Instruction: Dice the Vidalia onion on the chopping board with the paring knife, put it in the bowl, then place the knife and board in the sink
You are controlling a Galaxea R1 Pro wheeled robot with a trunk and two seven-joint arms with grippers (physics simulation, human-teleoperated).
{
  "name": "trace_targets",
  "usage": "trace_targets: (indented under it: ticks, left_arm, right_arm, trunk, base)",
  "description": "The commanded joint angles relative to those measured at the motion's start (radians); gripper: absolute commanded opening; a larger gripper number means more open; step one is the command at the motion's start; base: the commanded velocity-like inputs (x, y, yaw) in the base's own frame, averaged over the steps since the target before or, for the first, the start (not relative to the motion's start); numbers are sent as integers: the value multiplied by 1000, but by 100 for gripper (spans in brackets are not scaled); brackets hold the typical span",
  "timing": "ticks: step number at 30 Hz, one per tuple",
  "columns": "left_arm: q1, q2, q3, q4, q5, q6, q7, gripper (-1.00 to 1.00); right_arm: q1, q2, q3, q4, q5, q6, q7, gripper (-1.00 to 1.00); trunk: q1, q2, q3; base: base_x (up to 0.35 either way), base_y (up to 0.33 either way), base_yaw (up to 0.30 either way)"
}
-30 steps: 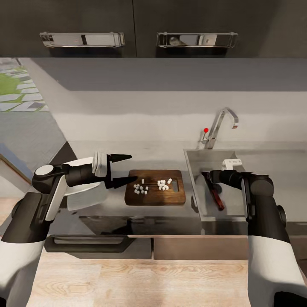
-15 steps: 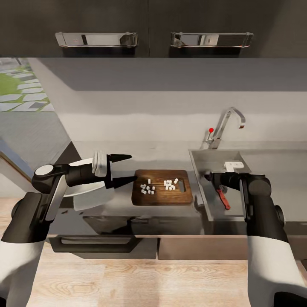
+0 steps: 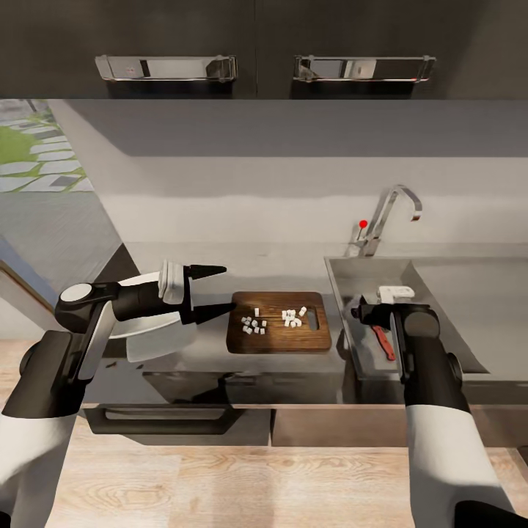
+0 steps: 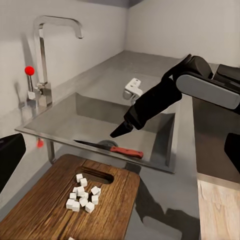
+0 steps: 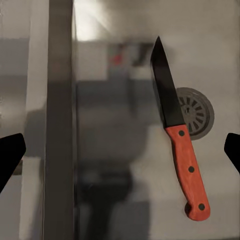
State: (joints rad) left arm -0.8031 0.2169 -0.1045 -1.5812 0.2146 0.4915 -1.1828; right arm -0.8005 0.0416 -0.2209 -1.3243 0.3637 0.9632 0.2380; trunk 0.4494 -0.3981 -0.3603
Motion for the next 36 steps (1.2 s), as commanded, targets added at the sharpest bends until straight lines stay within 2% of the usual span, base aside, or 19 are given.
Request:
trace_targets:
  ticks: [1, 22, 36]
  left_arm:
    - [-1, 1, -1, 0, 6, 10, 0, 100]
    - [-1, 1, -1, 1, 6, 12, 0, 100]
    - [-2, 1, 0, 0, 6, 12, 0, 100]
  right_arm:
    - [-2, 2, -2, -1, 11, 5, 8, 100]
    - [-3, 3, -2, -1, 11, 9, 7, 100]
    - [-2, 5, 1, 0, 11, 8, 7, 100]
  trunk:
    - [1, -2, -2]
    - [1, -2, -2]
    - [1, -2, -2]
  base:
    - [0, 43, 0]
    - [0, 102, 0]
    - [0, 44, 0]
